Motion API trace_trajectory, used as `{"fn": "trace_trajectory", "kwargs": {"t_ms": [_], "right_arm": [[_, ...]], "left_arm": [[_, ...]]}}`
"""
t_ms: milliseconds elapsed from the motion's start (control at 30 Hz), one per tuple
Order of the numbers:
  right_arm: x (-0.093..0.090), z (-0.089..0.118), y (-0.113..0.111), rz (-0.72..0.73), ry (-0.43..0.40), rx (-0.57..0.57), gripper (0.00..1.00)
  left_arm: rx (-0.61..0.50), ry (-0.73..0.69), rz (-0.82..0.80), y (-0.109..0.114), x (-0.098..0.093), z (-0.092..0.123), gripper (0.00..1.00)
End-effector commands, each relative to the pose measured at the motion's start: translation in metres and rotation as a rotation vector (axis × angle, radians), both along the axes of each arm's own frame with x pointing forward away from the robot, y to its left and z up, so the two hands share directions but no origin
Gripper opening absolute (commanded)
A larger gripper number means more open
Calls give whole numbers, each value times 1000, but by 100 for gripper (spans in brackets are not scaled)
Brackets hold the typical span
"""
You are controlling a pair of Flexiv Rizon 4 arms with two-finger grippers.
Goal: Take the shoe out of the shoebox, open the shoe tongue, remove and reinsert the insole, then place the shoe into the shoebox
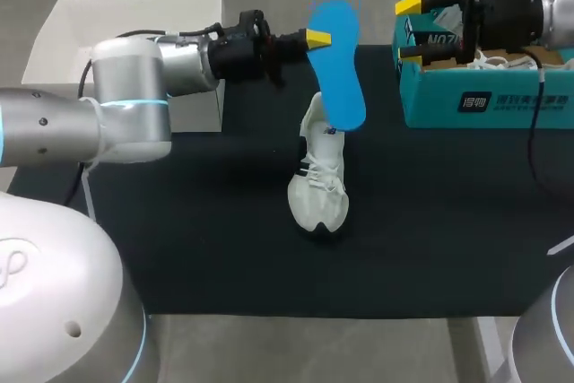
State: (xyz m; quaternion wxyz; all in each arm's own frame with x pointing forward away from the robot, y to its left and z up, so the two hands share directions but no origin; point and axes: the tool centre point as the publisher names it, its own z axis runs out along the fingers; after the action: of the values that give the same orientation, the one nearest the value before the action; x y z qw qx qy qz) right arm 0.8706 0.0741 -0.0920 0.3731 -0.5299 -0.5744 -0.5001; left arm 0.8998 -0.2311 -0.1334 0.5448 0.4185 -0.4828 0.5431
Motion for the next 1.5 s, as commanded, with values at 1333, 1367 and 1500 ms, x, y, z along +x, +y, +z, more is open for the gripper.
{"fn": "trace_trajectory", "kwargs": {"t_ms": [1333,1367,1500], "right_arm": [[0,55,9,-57,-80,-720,100],[0,55,10,-59,-79,-720,100],[0,55,9,-69,-75,-715,100]], "left_arm": [[122,67,-36,-6,17,-7,0],[133,58,-27,-5,18,-8,0],[148,48,-18,-3,19,-9,0]]}}
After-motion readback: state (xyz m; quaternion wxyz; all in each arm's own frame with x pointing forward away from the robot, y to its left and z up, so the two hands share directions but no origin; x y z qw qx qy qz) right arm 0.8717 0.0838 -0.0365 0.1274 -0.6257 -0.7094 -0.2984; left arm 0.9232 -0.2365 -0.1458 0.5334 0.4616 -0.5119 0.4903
